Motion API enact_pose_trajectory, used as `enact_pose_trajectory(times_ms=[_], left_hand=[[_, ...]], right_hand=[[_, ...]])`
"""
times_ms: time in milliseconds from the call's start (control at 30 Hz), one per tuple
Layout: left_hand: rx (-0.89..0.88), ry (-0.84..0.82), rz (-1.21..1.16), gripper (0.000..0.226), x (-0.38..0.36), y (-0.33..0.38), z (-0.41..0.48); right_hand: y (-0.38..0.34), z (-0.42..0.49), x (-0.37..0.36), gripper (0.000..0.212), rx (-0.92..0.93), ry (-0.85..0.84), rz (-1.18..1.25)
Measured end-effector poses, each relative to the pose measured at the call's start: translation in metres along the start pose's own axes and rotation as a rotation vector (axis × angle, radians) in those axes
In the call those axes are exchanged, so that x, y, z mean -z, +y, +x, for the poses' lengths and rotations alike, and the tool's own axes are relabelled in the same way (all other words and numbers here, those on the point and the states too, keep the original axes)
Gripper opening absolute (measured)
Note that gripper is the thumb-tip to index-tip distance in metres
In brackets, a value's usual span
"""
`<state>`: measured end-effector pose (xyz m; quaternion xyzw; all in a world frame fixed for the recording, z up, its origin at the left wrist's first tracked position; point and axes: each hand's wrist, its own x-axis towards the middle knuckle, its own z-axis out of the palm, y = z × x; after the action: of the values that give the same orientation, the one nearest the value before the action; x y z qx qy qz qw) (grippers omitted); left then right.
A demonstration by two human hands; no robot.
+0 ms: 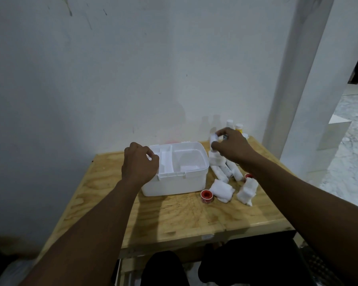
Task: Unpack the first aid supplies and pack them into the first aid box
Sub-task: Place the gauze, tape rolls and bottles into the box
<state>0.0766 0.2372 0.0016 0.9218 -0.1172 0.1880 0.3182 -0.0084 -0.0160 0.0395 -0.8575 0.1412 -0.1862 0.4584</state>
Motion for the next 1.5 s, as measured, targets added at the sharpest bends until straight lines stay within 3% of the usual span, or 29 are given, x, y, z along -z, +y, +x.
enact_pose_trajectory(times_ms=[267, 467, 667, 933, 1067, 1167, 1300, 1500], left_hand=[[-0.004, 0.056, -0.146, 0.026, -0.002, -0.008, -0.001], [0.004, 0.086, -0.17, 0.028, -0.003, -0.007, -0.004], [0.019, 0.077, -0.154, 0.028, -0.004, -0.008, -0.003], [0.005, 0.059, -0.132, 0.029, -0.002, -0.007, -0.003], [-0.047, 0.018, -0.035, 0.032, 0.003, -0.004, -0.003], [-0.182, 0.091, 0.11, 0.034, 0.008, 0.002, -0.005], [-0.505, 0.13, 0.208, 0.034, 0.01, 0.031, -0.013], [-0.969, -0.034, 0.281, 0.025, -0.012, 0.084, -0.049]], right_hand=[[-0.052, -0.024, -0.072, 0.045, 0.24, -0.202, -0.152], [-0.049, -0.023, -0.097, 0.045, 0.231, -0.28, -0.37], [-0.051, -0.02, -0.092, 0.046, 0.238, -0.4, -0.396], [-0.048, -0.022, -0.093, 0.029, 0.283, -0.378, -0.37], [-0.047, -0.02, -0.075, 0.031, 0.322, -0.197, -0.305], [-0.042, -0.015, -0.041, 0.024, 0.308, -0.043, -0.264], [-0.009, -0.01, 0.013, 0.018, 0.146, 0.05, -0.299], [0.062, -0.017, 0.065, 0.018, -0.04, -0.157, -0.648]])
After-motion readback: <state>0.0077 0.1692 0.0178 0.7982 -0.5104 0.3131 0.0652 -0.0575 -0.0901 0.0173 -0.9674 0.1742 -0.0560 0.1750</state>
